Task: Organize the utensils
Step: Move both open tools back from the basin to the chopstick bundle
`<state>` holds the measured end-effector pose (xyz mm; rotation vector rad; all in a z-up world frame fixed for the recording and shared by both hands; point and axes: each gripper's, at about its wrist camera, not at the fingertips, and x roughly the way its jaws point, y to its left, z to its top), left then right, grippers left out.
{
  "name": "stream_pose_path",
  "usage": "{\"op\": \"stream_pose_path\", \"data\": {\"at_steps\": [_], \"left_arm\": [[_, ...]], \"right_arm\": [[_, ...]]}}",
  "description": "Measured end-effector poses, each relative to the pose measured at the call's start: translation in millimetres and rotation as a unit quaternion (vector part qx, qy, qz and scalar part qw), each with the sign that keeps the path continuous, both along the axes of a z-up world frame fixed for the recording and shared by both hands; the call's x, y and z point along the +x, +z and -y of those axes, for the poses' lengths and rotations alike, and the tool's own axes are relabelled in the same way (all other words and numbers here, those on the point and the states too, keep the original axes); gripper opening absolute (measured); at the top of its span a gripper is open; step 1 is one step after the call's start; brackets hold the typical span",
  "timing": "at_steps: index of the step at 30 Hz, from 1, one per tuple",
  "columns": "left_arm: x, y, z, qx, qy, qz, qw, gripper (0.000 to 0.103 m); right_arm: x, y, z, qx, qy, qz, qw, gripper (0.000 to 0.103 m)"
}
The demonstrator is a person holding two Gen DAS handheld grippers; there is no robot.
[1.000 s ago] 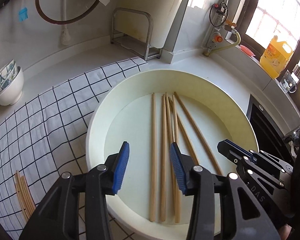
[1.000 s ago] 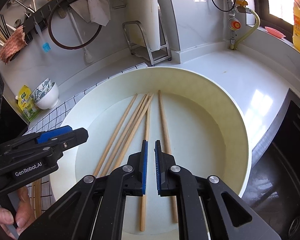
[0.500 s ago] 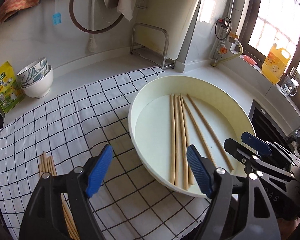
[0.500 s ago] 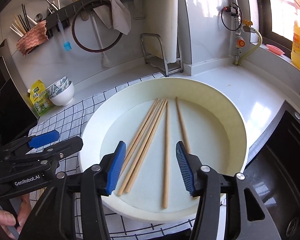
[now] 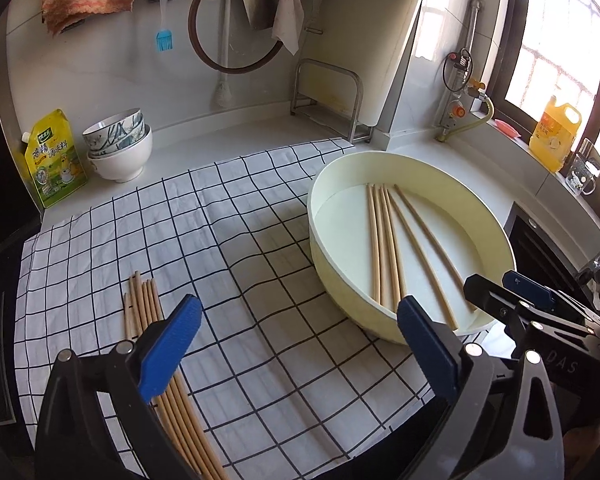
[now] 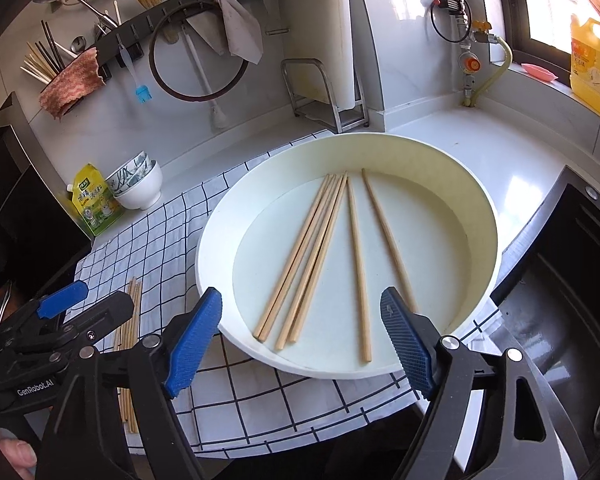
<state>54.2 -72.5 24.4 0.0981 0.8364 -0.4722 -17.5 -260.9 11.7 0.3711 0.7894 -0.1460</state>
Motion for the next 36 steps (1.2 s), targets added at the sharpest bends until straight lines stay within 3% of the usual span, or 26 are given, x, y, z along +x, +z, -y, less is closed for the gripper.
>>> {"op": "stream_pose_path", "data": {"at_steps": [10, 19, 28, 36], "left_arm": [[-6, 2, -40, -0.006, 0.027, -0.004, 0.9996, 0.097], [-2, 0, -90, 0.006, 0.084, 0.000, 0.9964, 0.097], [1, -11, -131, 0.035, 0.123, 0.003, 0.9918, 0.097], [9, -28, -158, 0.033, 0.154, -0.010, 0.9874, 0.097]], "right_arm": [[-1, 7, -32, 0.000, 0.027, -0.007, 1.000, 0.081], [9, 5, -65, 0.003, 0.041, -0.016, 0.999, 0.081], [21, -2, -107, -0.025, 0.070, -0.017, 0.997, 0.083], [33, -8, -136, -0.050, 0.110, 0.002, 0.993, 0.083]]}}
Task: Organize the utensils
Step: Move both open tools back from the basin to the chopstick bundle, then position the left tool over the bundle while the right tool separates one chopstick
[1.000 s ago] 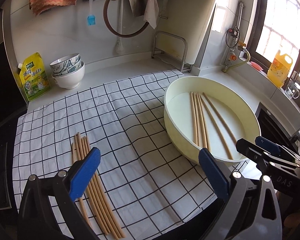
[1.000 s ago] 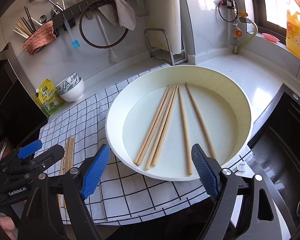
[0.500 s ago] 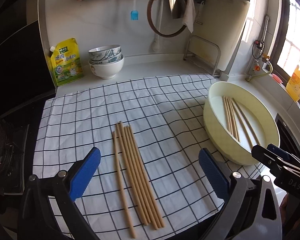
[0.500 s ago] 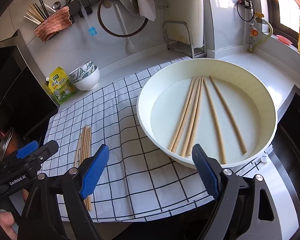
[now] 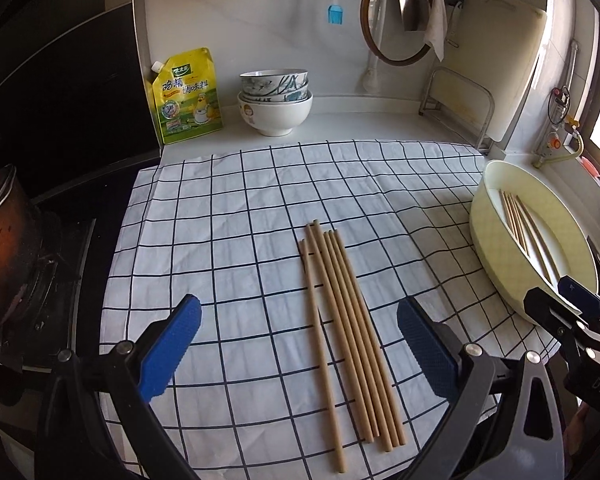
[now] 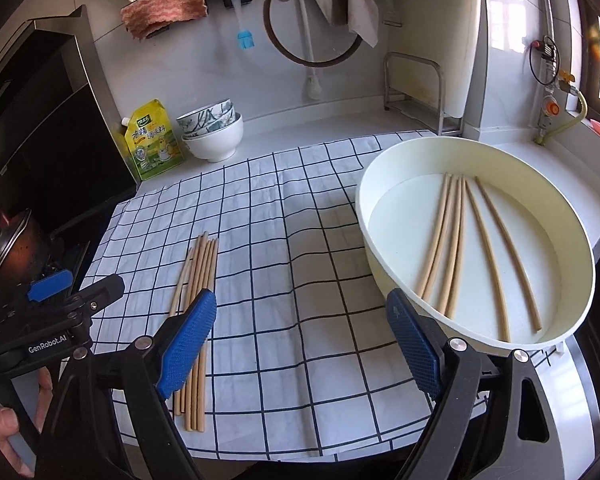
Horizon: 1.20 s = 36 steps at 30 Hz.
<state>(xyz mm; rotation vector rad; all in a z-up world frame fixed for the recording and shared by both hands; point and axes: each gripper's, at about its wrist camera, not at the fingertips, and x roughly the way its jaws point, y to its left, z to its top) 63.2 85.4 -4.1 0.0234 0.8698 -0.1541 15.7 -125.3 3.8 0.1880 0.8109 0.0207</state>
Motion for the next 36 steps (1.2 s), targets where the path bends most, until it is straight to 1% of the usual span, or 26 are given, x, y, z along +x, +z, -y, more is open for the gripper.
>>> {"op": "stream_pose_path", "data": {"at_steps": [3, 10, 16, 20, 28, 32, 36], "left_arm": [[4, -6, -6, -0.003, 0.007, -0.003, 1.0000, 0.097], [14, -18, -13, -0.008, 0.018, -0.010, 0.9998, 0.097], [21, -26, -13, 0.001, 0.019, -0.013, 0.9997, 0.097], [25, -32, -15, -0.001, 0.022, -0.019, 0.9996, 0.097], [29, -42, -16, 0.004, 0.024, -0.033, 0.9991, 0.097], [30, -44, -16, 0.001, 0.028, -0.039, 0.9989, 0.097], [29, -45, -15, 0.003, 0.029, -0.041, 0.9987, 0.097]], "right_arm": [[7, -6, -4, 0.009, 0.018, -0.007, 1.000, 0.083], [21, -18, -11, 0.007, 0.027, -0.025, 0.999, 0.083], [33, -26, -15, 0.009, 0.034, -0.036, 0.999, 0.083], [41, -31, -19, 0.009, 0.044, -0.047, 0.998, 0.083], [49, -38, -27, 0.004, 0.060, -0.050, 0.997, 0.083], [50, -42, -28, -0.007, 0.063, -0.054, 0.997, 0.083], [48, -46, -24, 0.006, 0.064, -0.053, 0.997, 0.083]]}}
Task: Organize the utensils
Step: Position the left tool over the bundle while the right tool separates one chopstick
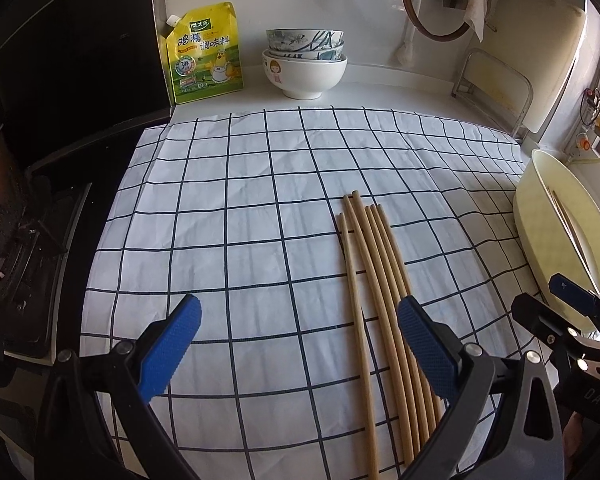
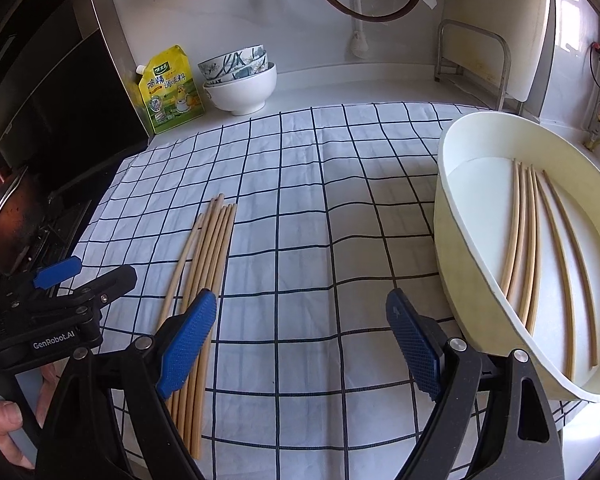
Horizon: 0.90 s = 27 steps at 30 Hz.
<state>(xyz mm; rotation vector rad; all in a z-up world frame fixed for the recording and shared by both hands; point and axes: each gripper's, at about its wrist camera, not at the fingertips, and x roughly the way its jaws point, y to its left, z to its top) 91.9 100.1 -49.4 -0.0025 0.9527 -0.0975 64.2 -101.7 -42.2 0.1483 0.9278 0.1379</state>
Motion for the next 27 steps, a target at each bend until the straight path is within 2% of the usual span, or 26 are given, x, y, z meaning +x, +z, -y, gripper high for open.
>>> {"op": "stream_pose_path", "data": {"at_steps": [9, 18, 27], "left_arm": [[-1, -5, 2, 0.008, -0.001, -0.010, 0.9999, 0.097], [-9, -12, -13, 0.019, 0.002, -0.022, 0.9996, 0.097], [-15, -23, -22, 0.020, 0.004, -0.035, 0.9992, 0.097]], "right_arm": [[1, -11, -6, 0.013, 0.028, -0.013, 0.999, 0.083], [-1, -28, -31, -0.013, 0.060, -0.036, 0.997, 0.083], [0, -40, -45, -0.049, 0.067, -0.049, 0.995, 0.083]]}}
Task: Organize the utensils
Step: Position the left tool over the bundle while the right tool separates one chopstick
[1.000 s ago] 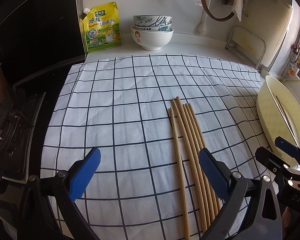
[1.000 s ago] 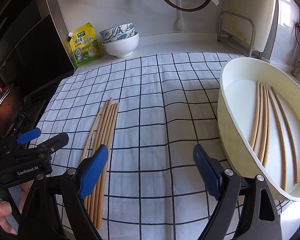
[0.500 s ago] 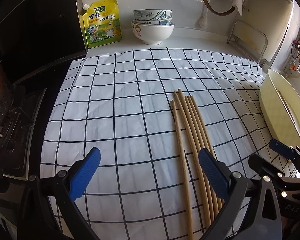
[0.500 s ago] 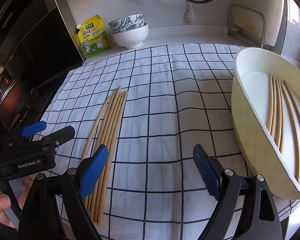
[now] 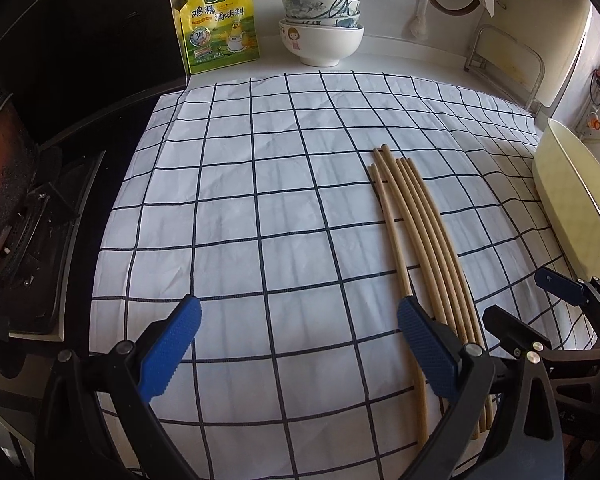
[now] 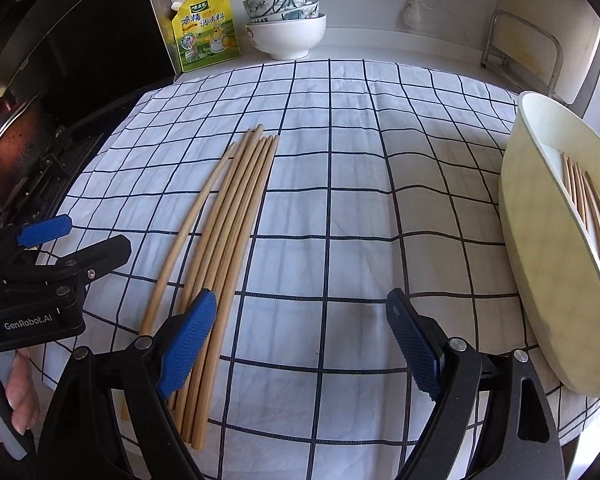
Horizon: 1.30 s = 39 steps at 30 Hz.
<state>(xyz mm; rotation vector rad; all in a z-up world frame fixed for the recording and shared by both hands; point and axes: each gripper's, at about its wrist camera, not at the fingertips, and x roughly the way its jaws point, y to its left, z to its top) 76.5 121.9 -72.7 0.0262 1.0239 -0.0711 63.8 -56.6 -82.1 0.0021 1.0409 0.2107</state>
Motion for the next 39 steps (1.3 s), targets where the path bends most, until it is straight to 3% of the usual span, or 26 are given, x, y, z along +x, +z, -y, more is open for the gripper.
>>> {"op": "stream_pose_path", "data": {"at_steps": [19, 30, 39], "left_arm": [[-4, -5, -5, -0.013, 0.009, -0.004, 0.9999, 0.097], [-7, -10, 11, -0.015, -0.012, -0.005, 0.9998, 0.097], [-6, -13, 24, -0.004, -0.031, -0.007, 0.9995, 0.097]], "right_arm": [[-4, -6, -4, -0.027, 0.000, -0.001, 1.000, 0.083], [-4, -7, 23, -0.036, -0.035, 0.012, 0.999, 0.083], [-9, -1, 29, -0.024, -0.030, 0.028, 0.999, 0.083]]}}
